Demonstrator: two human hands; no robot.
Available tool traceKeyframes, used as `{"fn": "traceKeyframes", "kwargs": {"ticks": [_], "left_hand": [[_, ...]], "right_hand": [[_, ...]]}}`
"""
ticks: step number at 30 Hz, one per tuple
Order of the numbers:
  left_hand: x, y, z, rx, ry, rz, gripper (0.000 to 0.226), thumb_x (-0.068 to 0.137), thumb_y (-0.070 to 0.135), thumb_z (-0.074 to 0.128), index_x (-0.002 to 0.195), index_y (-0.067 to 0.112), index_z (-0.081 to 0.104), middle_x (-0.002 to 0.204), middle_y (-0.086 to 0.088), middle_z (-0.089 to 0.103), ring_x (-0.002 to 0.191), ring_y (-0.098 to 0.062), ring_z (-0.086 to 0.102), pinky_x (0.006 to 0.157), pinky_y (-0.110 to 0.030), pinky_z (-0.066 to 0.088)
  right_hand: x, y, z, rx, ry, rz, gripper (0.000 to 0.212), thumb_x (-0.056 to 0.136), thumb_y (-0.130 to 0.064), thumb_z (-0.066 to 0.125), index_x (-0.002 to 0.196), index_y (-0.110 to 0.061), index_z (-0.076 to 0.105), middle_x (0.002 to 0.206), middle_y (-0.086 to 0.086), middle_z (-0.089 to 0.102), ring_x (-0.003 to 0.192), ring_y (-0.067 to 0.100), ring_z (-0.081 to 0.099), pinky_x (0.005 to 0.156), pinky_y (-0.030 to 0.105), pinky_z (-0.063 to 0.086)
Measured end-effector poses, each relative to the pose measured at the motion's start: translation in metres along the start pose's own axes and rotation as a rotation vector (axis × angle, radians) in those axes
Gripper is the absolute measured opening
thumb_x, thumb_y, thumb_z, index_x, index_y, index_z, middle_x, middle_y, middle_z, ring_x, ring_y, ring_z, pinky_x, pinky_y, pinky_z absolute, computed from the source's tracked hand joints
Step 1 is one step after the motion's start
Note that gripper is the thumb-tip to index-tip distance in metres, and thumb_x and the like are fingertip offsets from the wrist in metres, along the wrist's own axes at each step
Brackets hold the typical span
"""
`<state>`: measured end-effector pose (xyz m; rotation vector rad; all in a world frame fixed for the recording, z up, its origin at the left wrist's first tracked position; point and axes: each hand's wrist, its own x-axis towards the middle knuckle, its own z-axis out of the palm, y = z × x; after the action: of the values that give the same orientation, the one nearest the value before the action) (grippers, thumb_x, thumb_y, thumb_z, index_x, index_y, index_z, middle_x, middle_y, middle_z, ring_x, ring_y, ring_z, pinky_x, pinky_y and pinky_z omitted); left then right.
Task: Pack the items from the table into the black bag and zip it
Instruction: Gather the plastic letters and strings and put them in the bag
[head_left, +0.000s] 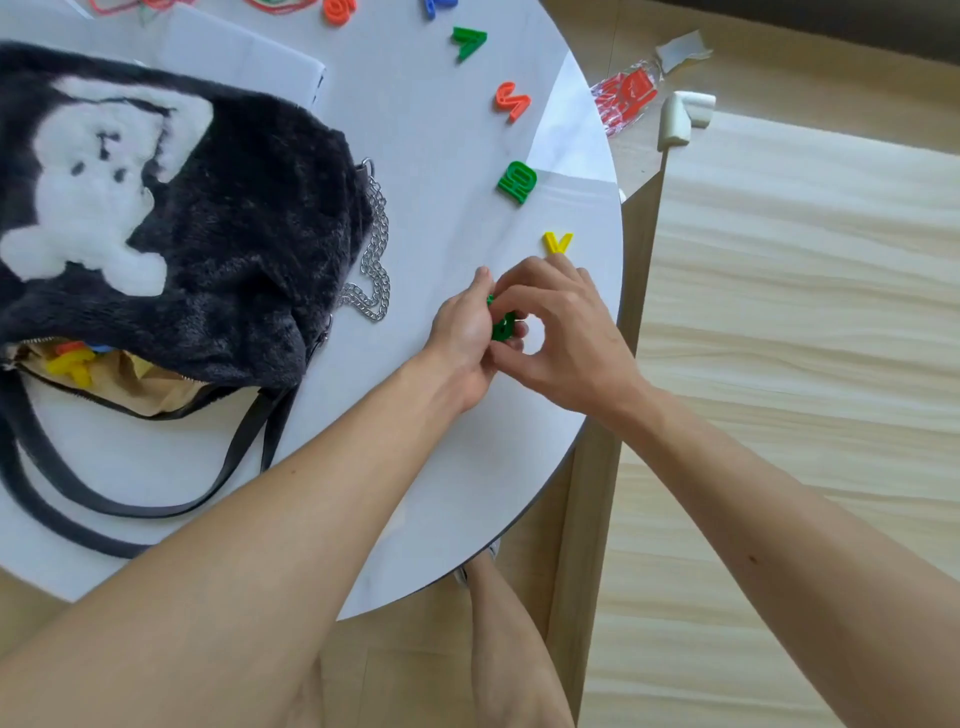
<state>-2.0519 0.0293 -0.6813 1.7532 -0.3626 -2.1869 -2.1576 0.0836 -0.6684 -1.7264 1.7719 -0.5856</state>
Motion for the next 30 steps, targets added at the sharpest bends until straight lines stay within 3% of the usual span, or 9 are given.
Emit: {"fn": "traceKeyframes", "kwargs": {"ticks": [2,4,8,13,19,26,30], "left_hand": [[0.003,0.005,0.005,0.013,0.081,0.057,0.042,0.106,0.036,0.035,0.077,0.013,0.054,0.060,-0.003,0.051,0.044,-0.013,0.044,0.041,-0.019,0.034],[0.008,0.011,0.006,-0.031,0.120,0.081,0.041,0.106,0.032,0.035,0.073,0.013,0.049,0.060,-0.005,0.047,0.038,-0.011,0.038,0.034,-0.016,0.024],[0.012,0.014,0.005,-0.050,0.067,0.052,0.045,0.106,0.038,0.036,0.071,0.012,0.049,0.062,-0.006,0.048,0.041,-0.012,0.038,0.034,-0.016,0.022],[0.016,0.017,-0.001,-0.075,0.037,0.012,0.051,0.106,0.043,0.032,0.072,0.012,0.054,0.061,-0.006,0.054,0.047,-0.015,0.046,0.036,-0.017,0.029],[0.022,0.029,-0.002,-0.096,0.044,0.009,0.048,0.107,0.037,0.030,0.076,0.011,0.058,0.071,-0.008,0.057,0.056,-0.017,0.053,0.043,-0.018,0.040],[0.027,0.046,-0.005,-0.143,0.027,-0.003,0.048,0.107,0.036,0.030,0.076,0.011,0.058,0.072,-0.008,0.057,0.057,-0.018,0.053,0.042,-0.018,0.044],[0.031,0.054,-0.005,-0.162,0.047,-0.004,0.048,0.107,0.034,0.031,0.077,0.008,0.058,0.071,-0.011,0.056,0.058,-0.020,0.054,0.043,-0.020,0.048]], "right_hand": [[0.003,0.008,-0.003,0.121,0.140,0.077,0.014,0.078,-0.022,0.074,0.089,-0.014,0.072,0.101,0.001,0.058,0.094,0.018,0.056,0.087,0.039,0.047],[0.013,0.022,-0.004,0.116,0.297,0.209,0.019,0.082,-0.023,0.070,0.097,-0.012,0.067,0.106,0.004,0.054,0.092,0.018,0.057,0.078,0.039,0.052],[0.038,0.053,0.003,-0.235,0.161,0.415,0.037,0.087,-0.031,0.069,0.119,-0.019,0.057,0.121,0.006,0.046,0.104,0.023,0.053,0.065,0.035,0.049],[0.051,0.062,0.008,-0.265,0.107,0.361,0.017,0.091,-0.016,0.065,0.108,-0.013,0.064,0.114,0.007,0.051,0.099,0.027,0.055,0.067,0.033,0.043],[0.101,0.044,-0.006,-0.189,0.240,0.204,0.022,0.085,-0.015,0.070,0.104,-0.013,0.061,0.110,0.005,0.057,0.096,0.025,0.057,0.075,0.041,0.048],[0.125,0.056,0.001,-0.294,0.101,0.155,0.015,0.088,-0.018,0.068,0.100,-0.010,0.062,0.110,0.006,0.059,0.104,0.027,0.052,0.079,0.045,0.048],[0.124,0.061,-0.003,-0.322,0.057,0.097,0.015,0.087,-0.012,0.066,0.101,-0.007,0.064,0.107,0.010,0.061,0.103,0.031,0.054,0.080,0.040,0.044]]}}
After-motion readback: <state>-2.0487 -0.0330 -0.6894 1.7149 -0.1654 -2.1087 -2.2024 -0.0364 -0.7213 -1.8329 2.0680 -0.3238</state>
